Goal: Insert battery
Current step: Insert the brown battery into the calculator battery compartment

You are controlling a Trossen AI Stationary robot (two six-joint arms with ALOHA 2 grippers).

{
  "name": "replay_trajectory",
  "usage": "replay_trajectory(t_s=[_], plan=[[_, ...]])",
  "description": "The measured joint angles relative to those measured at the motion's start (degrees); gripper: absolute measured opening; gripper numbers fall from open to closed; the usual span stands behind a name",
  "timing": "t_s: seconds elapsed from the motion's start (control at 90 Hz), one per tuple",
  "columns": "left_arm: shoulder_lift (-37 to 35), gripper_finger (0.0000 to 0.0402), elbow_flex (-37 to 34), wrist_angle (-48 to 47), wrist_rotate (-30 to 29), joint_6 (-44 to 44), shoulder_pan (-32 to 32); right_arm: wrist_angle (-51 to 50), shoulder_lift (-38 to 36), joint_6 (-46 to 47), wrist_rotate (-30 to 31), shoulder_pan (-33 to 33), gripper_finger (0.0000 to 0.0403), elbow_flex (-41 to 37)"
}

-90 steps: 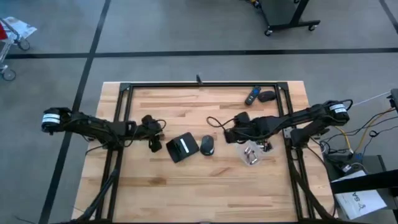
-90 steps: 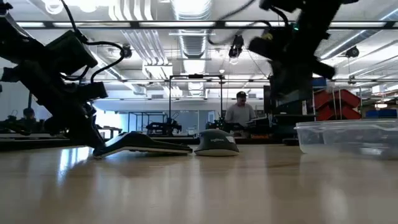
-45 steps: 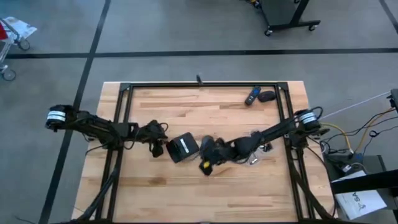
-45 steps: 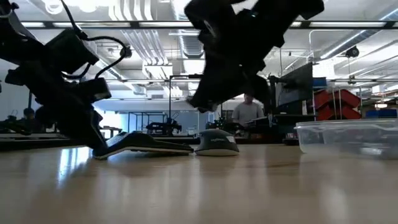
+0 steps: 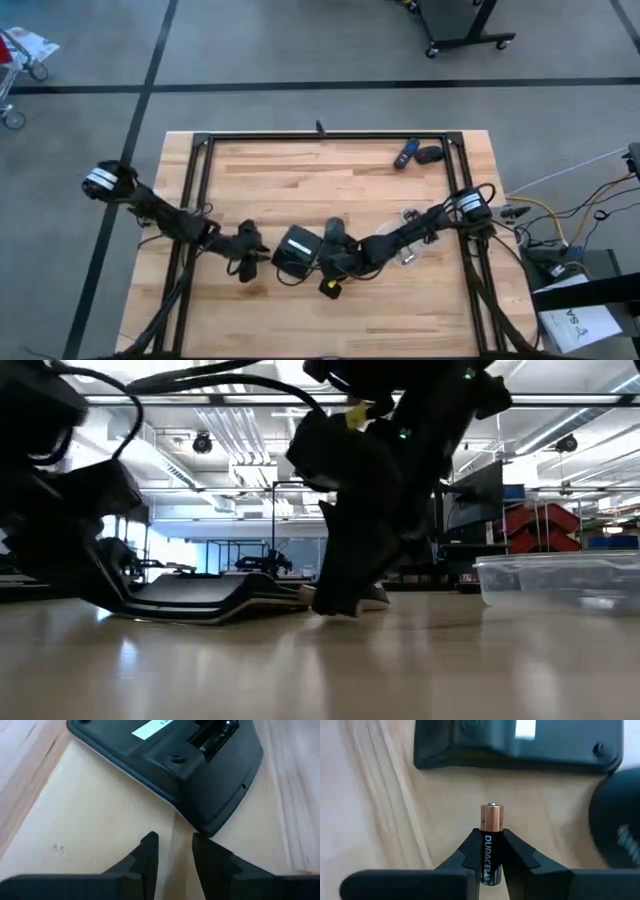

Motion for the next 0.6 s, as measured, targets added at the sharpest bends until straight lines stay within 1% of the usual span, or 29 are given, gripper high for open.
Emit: replay_trajectory(t_s=[0.1,0.233,0.344,0.478,0.6], plan=[[4.80,0.0101,3.82,0.15,-1.30,0.35,-1.39,-0.98,0.00,-4.23,-0.15,-1.90,0.0033,-0.02],[12.33,0.0101,9.94,0.65,-1.58,3.65,-1.44,-2.08,0.00,-9.95,-0.35,-4.42,0.0034,-0.02],[16.70,0.0100,14.74,-0.47,-2.65,6.11,-1.48,-3.33,-0.09,-14.13,-0.29,-6.22,0.0034,0.00],[17.40,0.0100,17.36,-0.93,-2.65,6.59,-1.46,-3.65,-0.19,-18.23,0.22,-7.62,0.0034,0.30],[15.95,0.0100,17.44,-0.41,-2.69,5.54,-1.41,-7.91,-1.77,-21.94,0.61,-7.78,0.0034,0.35]])
